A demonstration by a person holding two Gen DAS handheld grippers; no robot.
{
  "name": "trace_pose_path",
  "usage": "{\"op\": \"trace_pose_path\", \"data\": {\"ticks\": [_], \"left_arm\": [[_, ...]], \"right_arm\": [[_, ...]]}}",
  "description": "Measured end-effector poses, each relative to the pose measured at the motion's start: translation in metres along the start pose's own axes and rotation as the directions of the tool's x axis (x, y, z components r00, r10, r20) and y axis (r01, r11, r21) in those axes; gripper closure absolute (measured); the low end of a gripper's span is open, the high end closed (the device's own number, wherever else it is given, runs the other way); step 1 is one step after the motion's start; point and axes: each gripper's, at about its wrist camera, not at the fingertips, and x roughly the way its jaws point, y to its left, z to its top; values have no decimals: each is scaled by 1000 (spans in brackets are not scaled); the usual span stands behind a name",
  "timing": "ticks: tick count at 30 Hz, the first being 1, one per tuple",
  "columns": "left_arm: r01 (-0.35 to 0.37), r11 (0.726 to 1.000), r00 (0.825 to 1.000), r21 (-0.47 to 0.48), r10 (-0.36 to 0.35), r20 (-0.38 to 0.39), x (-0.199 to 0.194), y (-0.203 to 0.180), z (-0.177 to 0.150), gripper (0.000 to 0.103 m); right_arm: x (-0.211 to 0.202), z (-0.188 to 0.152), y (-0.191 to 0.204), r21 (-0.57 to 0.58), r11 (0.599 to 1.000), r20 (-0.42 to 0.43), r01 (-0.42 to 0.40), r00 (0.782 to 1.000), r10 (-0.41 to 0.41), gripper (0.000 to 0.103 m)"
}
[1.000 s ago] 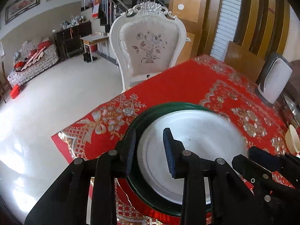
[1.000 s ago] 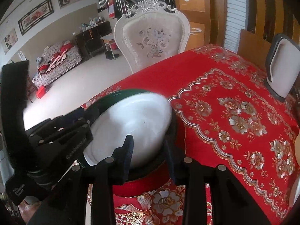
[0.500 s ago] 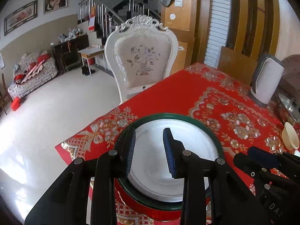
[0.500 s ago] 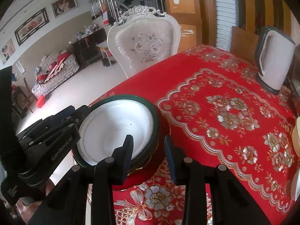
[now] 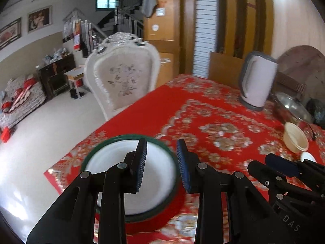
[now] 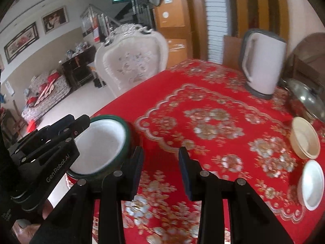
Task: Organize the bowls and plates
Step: 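Move the left gripper to the smaller white plate beside the beige bowl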
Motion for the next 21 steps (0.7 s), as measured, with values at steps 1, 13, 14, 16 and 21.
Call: {"op": "trace_pose_path", "data": {"ticks": [1, 13, 14, 16, 21], "left_arm": [[19, 1000, 1000, 9, -19, 0, 0, -10, 1, 73], [233, 962, 972, 142, -226, -63, -2, -135, 5, 73], [256, 954, 966, 158, -246, -78, -2, -149, 4, 73], [298, 940, 953, 168, -283, -108, -1, -167, 2, 73], [385, 902, 916, 194, -349, -198, 9, -217, -3, 73]], "right_arm": [[-5, -1, -7, 8, 1000, 8, 17, 1000, -17, 67], [-65, -21, -102, 141, 968, 67, 209, 973, -220, 63], [-70, -24, -110, 154, 963, 67, 220, 970, -232, 63], [-81, -31, -130, 192, 950, 65, 245, 963, -261, 62], [-105, -52, -179, 292, 910, 45, 294, 946, -320, 57]]}}
